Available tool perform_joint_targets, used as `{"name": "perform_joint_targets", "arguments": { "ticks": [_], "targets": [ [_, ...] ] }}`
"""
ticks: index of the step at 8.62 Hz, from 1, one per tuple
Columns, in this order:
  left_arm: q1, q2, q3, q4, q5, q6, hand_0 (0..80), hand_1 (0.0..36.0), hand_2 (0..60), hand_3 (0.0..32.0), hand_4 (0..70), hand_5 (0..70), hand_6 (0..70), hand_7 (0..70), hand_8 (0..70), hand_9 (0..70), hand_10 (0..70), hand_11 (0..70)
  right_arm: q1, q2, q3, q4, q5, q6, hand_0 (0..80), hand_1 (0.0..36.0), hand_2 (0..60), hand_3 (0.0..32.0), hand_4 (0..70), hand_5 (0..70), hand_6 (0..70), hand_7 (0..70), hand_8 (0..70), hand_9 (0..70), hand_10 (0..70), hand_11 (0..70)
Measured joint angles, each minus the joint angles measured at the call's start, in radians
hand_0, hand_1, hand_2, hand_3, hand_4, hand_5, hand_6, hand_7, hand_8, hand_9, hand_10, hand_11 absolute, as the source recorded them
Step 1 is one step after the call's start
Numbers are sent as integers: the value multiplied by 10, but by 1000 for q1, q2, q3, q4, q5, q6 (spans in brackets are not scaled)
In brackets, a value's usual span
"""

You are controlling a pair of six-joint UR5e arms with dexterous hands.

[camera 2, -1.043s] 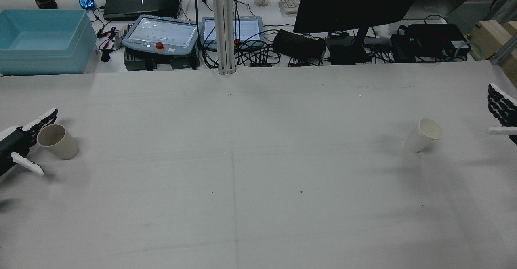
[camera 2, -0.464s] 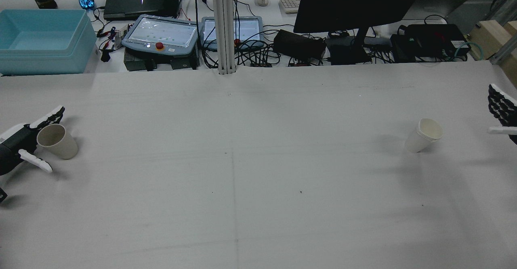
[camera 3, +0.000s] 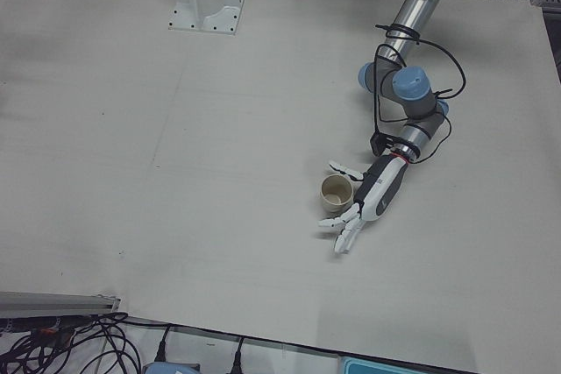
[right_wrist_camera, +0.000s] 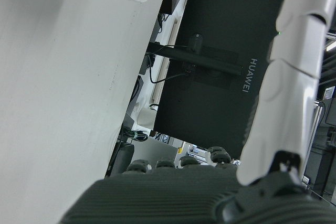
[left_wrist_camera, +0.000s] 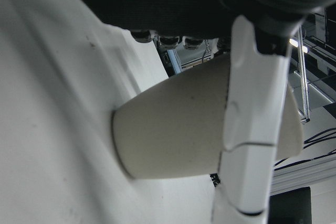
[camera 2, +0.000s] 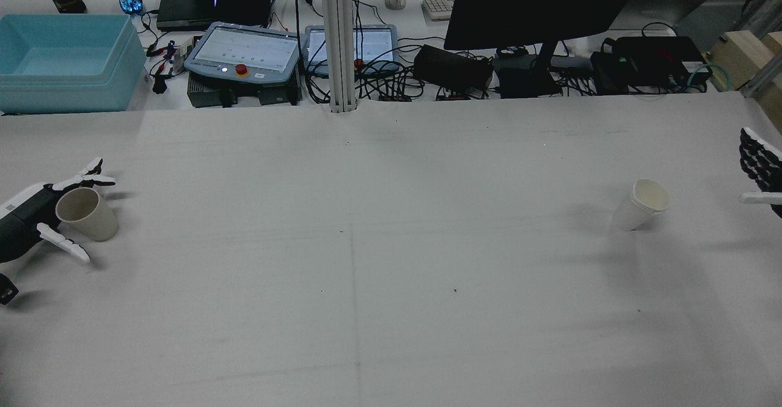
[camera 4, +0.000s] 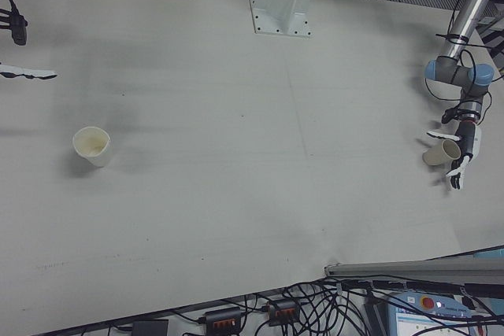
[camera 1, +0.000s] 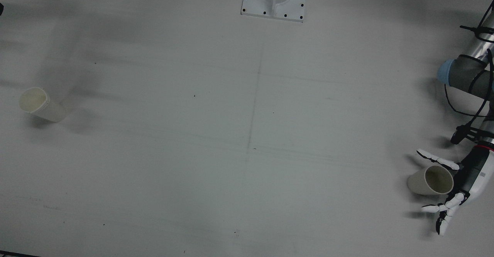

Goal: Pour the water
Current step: 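Close the left hand fingers around the beige paper cup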

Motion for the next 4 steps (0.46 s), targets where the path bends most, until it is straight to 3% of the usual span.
{"name": "perform_joint_targets", "arguments": {
  "ticks": [1, 2, 3, 4],
  "targets": [
    [0, -2, -2, 9, -1, 0, 800, 228, 0, 0, 558, 700, 50, 97, 50, 5, 20, 53, 0, 0, 0, 0, 0, 0, 570, 191, 0, 0, 0, 0, 0, 0, 0, 0, 0, 0],
    [0, -3, -4, 20, -3, -2, 800, 295, 0, 0, 700, 700, 76, 142, 63, 22, 40, 86, 0, 0, -2, 0, 0, 0, 572, 194, 0, 0, 0, 0, 0, 0, 0, 0, 0, 0],
    [0, -3, -5, 27, -4, -6, 800, 360, 97, 0, 700, 700, 95, 165, 76, 38, 52, 107, 0, 0, -4, 0, 0, 1, 570, 194, 0, 0, 0, 0, 0, 0, 0, 0, 0, 0],
    [0, -3, -7, 31, -4, -10, 800, 360, 600, 0, 700, 700, 100, 169, 77, 39, 57, 116, 0, -1, -6, 0, 0, 1, 571, 194, 0, 0, 0, 0, 0, 0, 0, 0, 0, 0]
  ]
}}
